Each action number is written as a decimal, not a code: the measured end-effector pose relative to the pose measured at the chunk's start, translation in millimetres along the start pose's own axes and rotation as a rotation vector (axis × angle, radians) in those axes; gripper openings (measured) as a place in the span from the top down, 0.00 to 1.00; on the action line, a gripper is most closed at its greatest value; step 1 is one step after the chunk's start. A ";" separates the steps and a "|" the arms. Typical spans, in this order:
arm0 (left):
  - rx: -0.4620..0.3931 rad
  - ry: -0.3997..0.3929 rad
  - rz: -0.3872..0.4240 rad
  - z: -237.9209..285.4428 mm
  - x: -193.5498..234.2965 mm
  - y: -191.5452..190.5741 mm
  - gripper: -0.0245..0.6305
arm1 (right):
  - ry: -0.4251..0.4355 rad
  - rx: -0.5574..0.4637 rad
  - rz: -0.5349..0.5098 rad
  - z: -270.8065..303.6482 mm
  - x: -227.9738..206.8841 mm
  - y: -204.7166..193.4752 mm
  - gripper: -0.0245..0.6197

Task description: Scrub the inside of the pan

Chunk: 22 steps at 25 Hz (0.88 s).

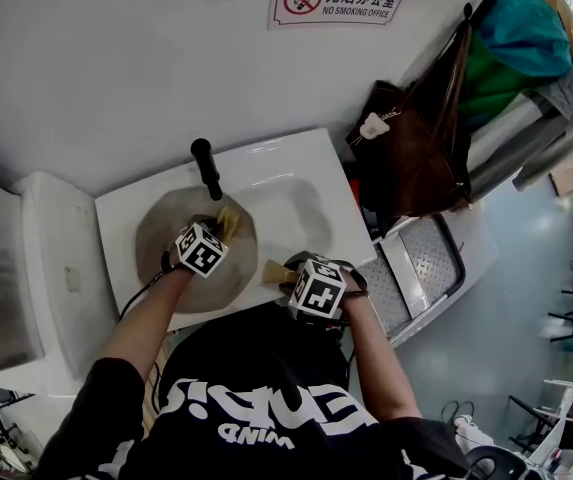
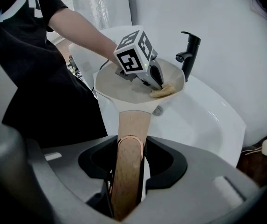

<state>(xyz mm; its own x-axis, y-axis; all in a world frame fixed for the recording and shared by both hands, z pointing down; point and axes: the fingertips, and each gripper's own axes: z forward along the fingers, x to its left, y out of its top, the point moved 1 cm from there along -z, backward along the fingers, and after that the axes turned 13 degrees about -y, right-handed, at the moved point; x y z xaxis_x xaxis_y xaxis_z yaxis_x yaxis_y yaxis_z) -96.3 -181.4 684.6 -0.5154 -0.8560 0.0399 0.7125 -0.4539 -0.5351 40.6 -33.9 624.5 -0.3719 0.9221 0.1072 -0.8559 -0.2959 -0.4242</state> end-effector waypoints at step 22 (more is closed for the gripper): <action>0.217 0.092 0.047 -25.4 57.7 -47.6 0.93 | 0.001 -0.002 0.014 0.9 2.5 -1.6 0.69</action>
<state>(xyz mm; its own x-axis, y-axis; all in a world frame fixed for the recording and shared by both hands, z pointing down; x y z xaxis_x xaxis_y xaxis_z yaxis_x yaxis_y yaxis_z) -172.1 -202.9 691.0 -0.5132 -0.8560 -0.0633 0.8174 -0.4649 -0.3402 40.7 -31.3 626.3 -0.3831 0.9182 0.1006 -0.8502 -0.3079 -0.4271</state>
